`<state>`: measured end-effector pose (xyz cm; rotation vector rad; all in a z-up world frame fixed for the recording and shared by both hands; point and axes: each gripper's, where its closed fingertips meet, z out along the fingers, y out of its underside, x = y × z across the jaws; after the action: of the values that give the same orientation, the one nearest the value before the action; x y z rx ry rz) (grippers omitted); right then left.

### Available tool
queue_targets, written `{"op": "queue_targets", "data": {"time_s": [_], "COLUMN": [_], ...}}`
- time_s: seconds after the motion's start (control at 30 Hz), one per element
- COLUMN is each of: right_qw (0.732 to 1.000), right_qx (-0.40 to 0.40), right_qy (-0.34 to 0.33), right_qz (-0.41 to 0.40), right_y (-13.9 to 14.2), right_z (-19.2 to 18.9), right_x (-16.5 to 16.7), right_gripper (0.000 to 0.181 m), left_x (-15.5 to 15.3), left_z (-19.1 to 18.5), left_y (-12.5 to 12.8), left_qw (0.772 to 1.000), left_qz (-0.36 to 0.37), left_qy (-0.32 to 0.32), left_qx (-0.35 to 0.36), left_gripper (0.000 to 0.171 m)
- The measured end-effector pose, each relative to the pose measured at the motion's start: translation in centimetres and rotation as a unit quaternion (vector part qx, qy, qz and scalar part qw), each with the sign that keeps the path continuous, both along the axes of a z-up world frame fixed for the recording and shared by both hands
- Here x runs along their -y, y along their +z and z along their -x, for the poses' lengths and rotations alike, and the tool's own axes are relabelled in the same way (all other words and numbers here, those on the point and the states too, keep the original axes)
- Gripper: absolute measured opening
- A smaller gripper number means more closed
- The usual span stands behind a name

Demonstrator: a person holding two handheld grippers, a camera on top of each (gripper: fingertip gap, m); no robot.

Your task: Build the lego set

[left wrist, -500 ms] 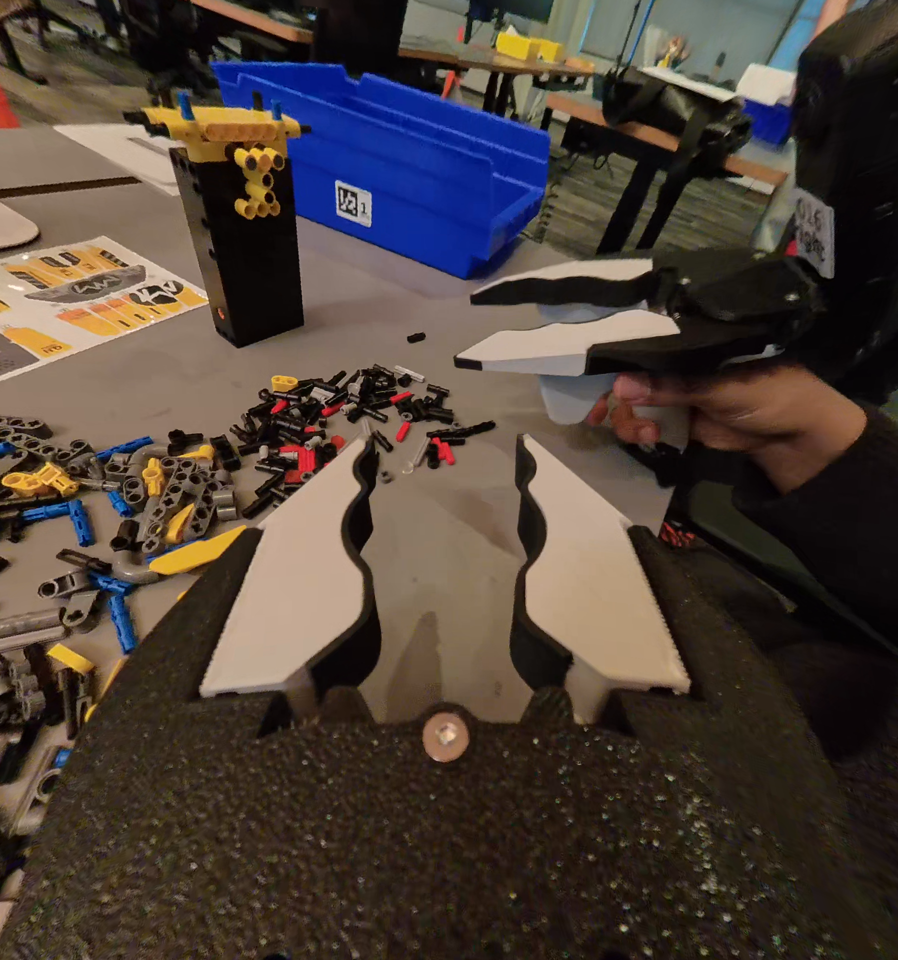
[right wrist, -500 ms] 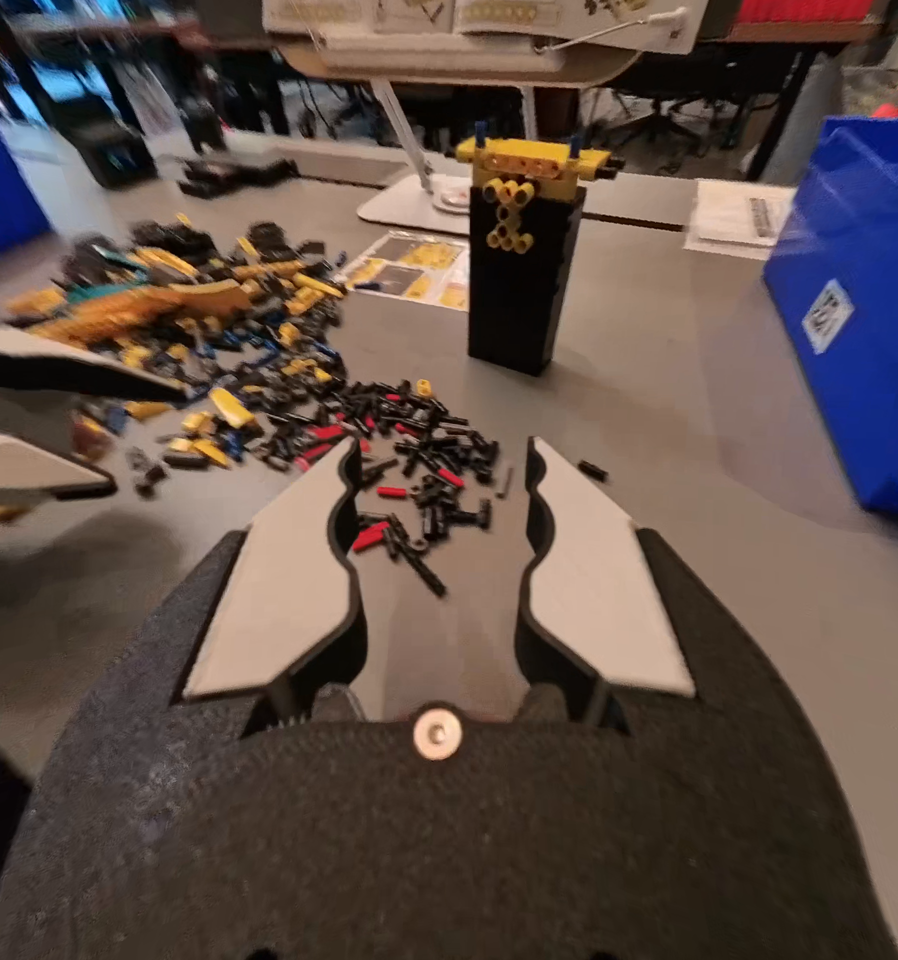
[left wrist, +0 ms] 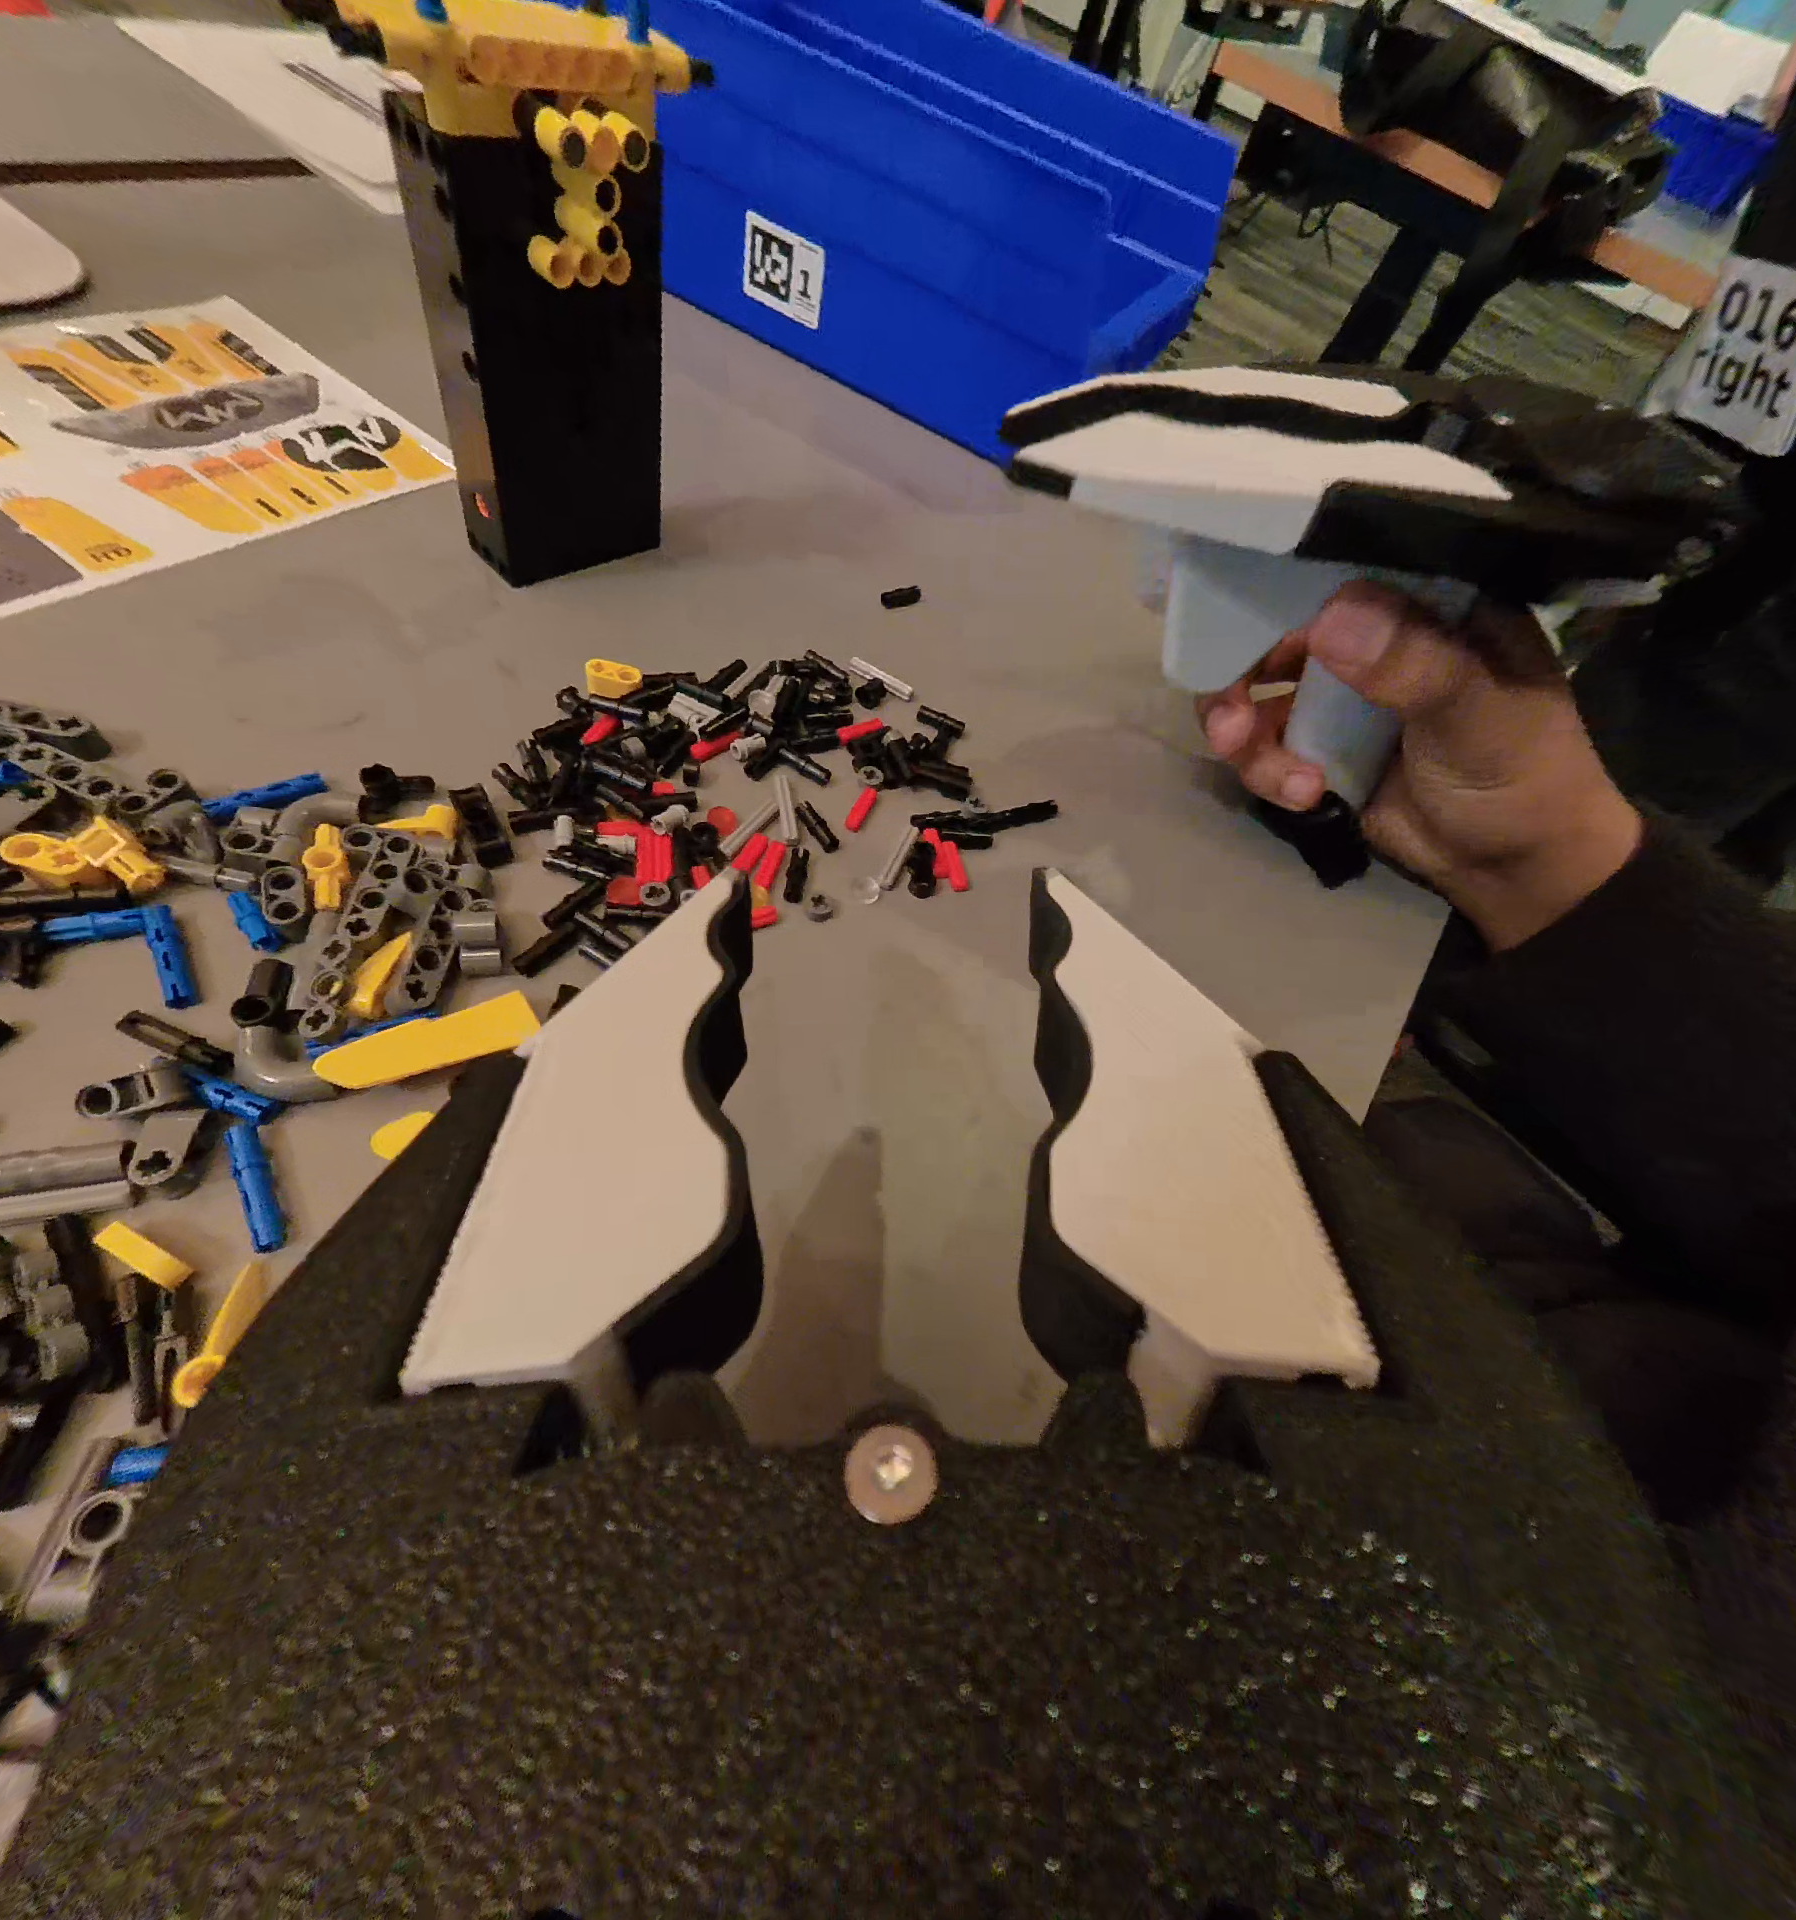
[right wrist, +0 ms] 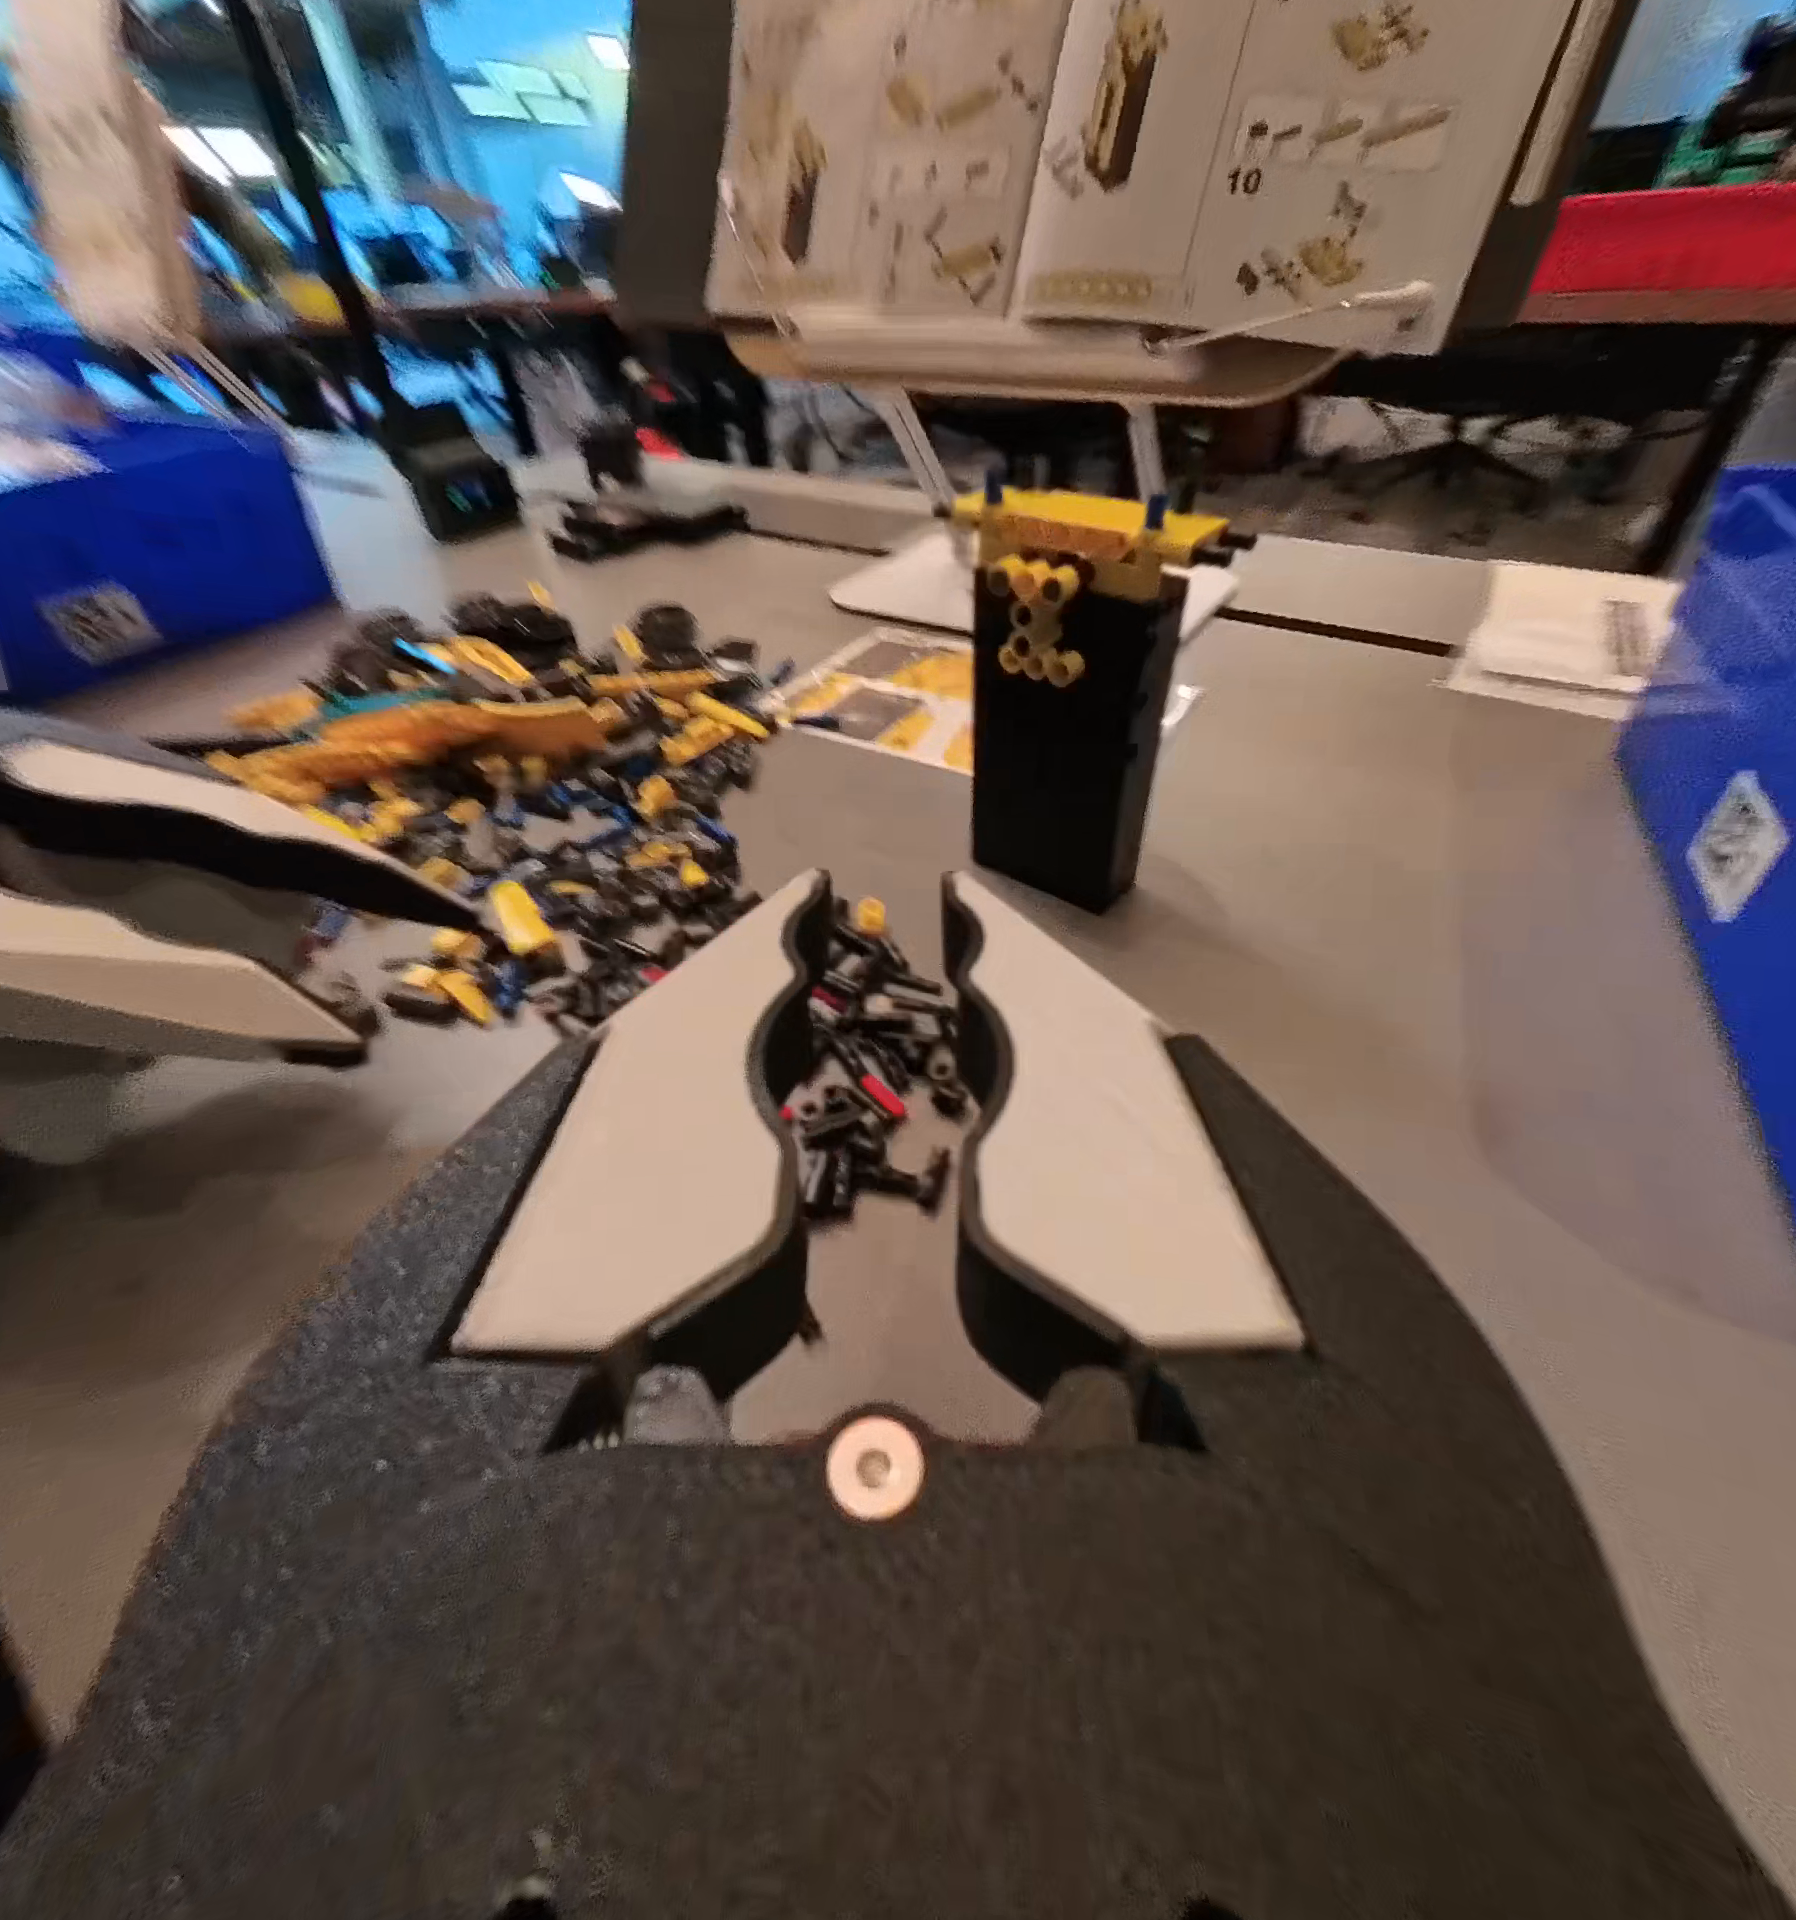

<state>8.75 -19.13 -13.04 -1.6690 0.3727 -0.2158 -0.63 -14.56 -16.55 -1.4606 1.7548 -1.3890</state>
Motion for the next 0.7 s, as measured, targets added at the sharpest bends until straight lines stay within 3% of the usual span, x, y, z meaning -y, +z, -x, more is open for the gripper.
{"op": "queue_targets", "data": {"time_s": [0.17,0.4,0.7], "right_qw": [0.992,0.996,0.996], "right_qx": [-0.08,-0.006,-0.012], "right_qy": [0.036,0.07,0.082], "right_qz": [-0.094,-0.053,-0.043], "right_y": [1.3,1.3,1.0], "right_z": [-0.7,1.6,1.7], "right_x": [1.1,-0.3,-0.8], "right_gripper": [0.02,0.02,0.02], "left_x": [-0.1,0.0,-0.1], "left_z": [0.0,0.1,0.2], "left_y": [0.0,0.4,0.5], "left_qw": [1.0,1.0,1.0], "left_qz": [0.022,0.007,0.017], "left_qy": [-0.005,-0.004,-0.004], "left_qx": [-0.007,0.01,0.011], "left_gripper": [0.053,0.052,0.052]}}
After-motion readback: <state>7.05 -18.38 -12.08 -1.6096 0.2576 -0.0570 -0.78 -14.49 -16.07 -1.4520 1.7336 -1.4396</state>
